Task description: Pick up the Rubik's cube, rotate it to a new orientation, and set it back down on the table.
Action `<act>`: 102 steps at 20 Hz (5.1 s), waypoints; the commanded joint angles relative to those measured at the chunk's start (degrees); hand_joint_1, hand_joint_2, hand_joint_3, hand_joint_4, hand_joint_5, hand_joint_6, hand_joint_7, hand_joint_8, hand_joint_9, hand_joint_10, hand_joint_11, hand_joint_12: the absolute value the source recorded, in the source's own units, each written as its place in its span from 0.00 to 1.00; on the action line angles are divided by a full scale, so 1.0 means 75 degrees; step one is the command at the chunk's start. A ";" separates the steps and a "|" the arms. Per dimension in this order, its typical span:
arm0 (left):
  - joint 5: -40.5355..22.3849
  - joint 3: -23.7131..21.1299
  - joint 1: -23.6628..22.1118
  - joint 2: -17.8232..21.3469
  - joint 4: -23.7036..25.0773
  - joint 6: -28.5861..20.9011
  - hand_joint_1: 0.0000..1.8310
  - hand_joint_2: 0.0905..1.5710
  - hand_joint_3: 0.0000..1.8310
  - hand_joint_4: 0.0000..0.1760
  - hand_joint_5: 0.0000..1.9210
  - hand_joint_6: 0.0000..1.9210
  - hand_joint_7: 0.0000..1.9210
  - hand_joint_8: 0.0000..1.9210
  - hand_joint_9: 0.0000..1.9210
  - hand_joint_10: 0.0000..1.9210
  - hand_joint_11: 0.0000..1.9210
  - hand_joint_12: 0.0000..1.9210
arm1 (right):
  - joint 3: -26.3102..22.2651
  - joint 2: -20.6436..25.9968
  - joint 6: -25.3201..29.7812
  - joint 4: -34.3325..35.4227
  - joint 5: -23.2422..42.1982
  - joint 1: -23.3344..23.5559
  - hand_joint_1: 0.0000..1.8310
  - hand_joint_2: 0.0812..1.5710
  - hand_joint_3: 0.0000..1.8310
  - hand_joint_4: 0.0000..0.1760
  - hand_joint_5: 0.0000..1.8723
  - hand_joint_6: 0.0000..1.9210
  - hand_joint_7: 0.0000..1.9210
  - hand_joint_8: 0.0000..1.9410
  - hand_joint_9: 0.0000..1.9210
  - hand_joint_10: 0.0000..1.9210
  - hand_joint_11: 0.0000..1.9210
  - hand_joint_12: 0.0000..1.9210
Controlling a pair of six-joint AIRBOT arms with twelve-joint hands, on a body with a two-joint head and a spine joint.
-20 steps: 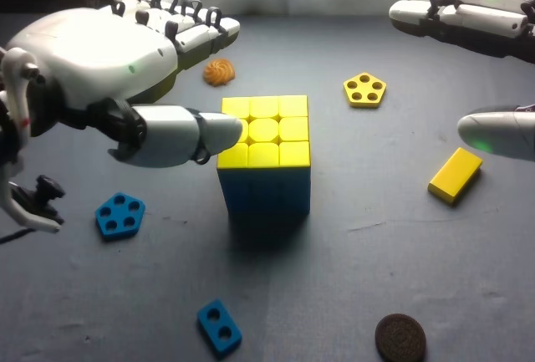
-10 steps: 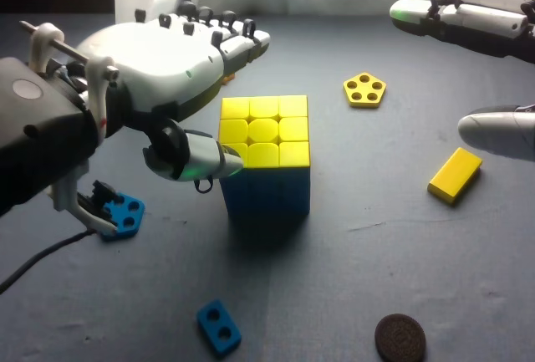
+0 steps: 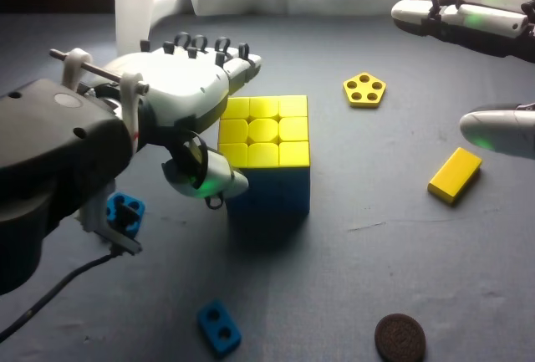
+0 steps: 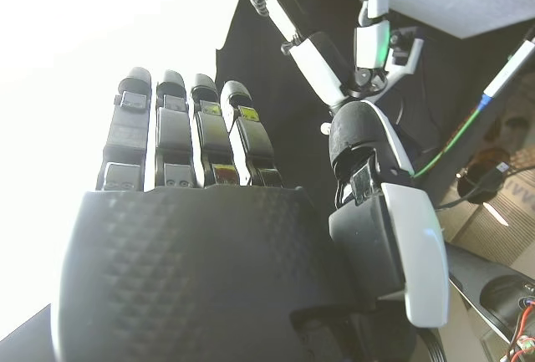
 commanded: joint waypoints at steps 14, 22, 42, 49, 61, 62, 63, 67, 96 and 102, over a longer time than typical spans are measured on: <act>-0.0753 0.0395 -0.0203 -0.0711 -0.0452 0.0492 0.47 0.67 0.00 0.00 0.00 0.00 0.00 0.00 0.03 0.00 0.00 0.17 | 0.0001 0.0037 -0.0055 0.0131 0.0848 0.0075 0.00 0.88 0.01 0.00 0.02 0.01 0.01 0.00 0.01 0.00 0.00 0.00; -0.0771 0.0586 -0.0077 -0.0997 -0.0495 0.0493 0.44 0.68 0.00 0.00 0.00 0.00 0.00 0.00 0.02 0.00 0.00 0.13 | 0.0000 0.0036 -0.0055 0.0129 0.0833 0.0065 0.00 0.87 0.00 0.00 0.01 0.00 0.01 0.00 0.01 0.00 0.00 0.00; -0.0789 0.1101 0.0246 -0.1310 -0.0604 0.0348 0.44 0.69 0.00 0.00 0.00 0.00 0.00 0.00 0.00 0.00 0.00 0.09 | -0.0004 0.0036 -0.0056 0.0128 0.0833 0.0035 0.00 0.88 0.00 0.00 0.02 0.00 0.02 0.00 0.02 0.01 0.00 0.00; -0.0822 0.1075 0.0228 -0.1310 -0.0626 0.0349 0.45 0.69 0.00 0.00 0.01 0.00 0.04 0.01 0.05 0.01 0.00 0.19 | -0.0004 0.0037 -0.0058 0.0128 0.0834 0.0034 0.00 0.88 0.00 0.00 0.03 0.01 0.03 0.01 0.03 0.01 0.01 0.01; -0.0821 0.1011 0.0146 -0.1304 -0.0625 0.0407 0.57 0.88 0.00 0.00 0.25 0.83 0.27 0.94 0.13 0.78 0.02 0.90 | 0.0001 0.0038 -0.0102 0.0130 0.0916 -0.0006 0.00 0.88 0.00 0.00 0.02 0.00 0.03 0.00 0.03 0.01 0.00 0.00; -0.0819 0.0978 0.0082 -0.1294 -0.0625 0.0432 0.58 0.87 0.00 0.00 0.26 0.82 0.28 0.93 0.13 0.78 0.03 0.90 | 0.0002 0.0038 -0.0255 0.0130 0.0974 -0.0132 0.00 0.88 0.00 0.00 0.02 0.00 0.03 0.00 0.02 0.00 0.00 0.00; -0.0814 0.0946 0.0012 -0.1278 -0.0625 0.0449 0.57 0.88 0.00 0.00 0.25 0.83 0.28 0.93 0.14 0.77 0.02 0.90 | 0.0003 0.0040 -0.0376 0.0131 0.1229 -0.0268 0.00 0.88 0.00 0.00 0.02 0.00 0.03 0.00 0.03 0.01 0.01 0.00; -0.0811 0.0719 -0.0365 -0.1126 -0.0701 0.0493 0.56 0.89 0.00 0.00 0.23 0.87 0.27 0.94 0.12 0.79 0.02 0.89 | 0.0000 0.0175 -0.0423 0.0132 0.2940 -0.0896 0.00 0.88 0.00 0.00 0.01 0.00 0.02 0.00 0.02 0.00 0.00 0.00; -0.0098 -0.0417 -0.1552 -0.0496 -0.1343 0.0494 0.58 0.79 0.00 0.00 0.15 0.54 0.14 0.68 0.12 0.69 0.00 0.83 | -0.0376 0.0385 0.1678 -0.1968 -0.0272 0.0654 0.00 0.85 0.00 0.00 0.07 0.00 0.20 0.78 0.18 1.00 0.13 1.00; -0.0099 -0.0405 -0.1582 -0.0496 -0.1343 0.0494 0.62 0.76 0.00 0.00 0.18 0.50 0.16 0.66 0.14 0.67 0.02 0.83 | -0.0531 0.0196 0.1535 -0.1967 -0.0588 0.0651 0.00 0.85 0.00 0.00 0.07 0.00 0.24 0.83 0.24 1.00 0.16 1.00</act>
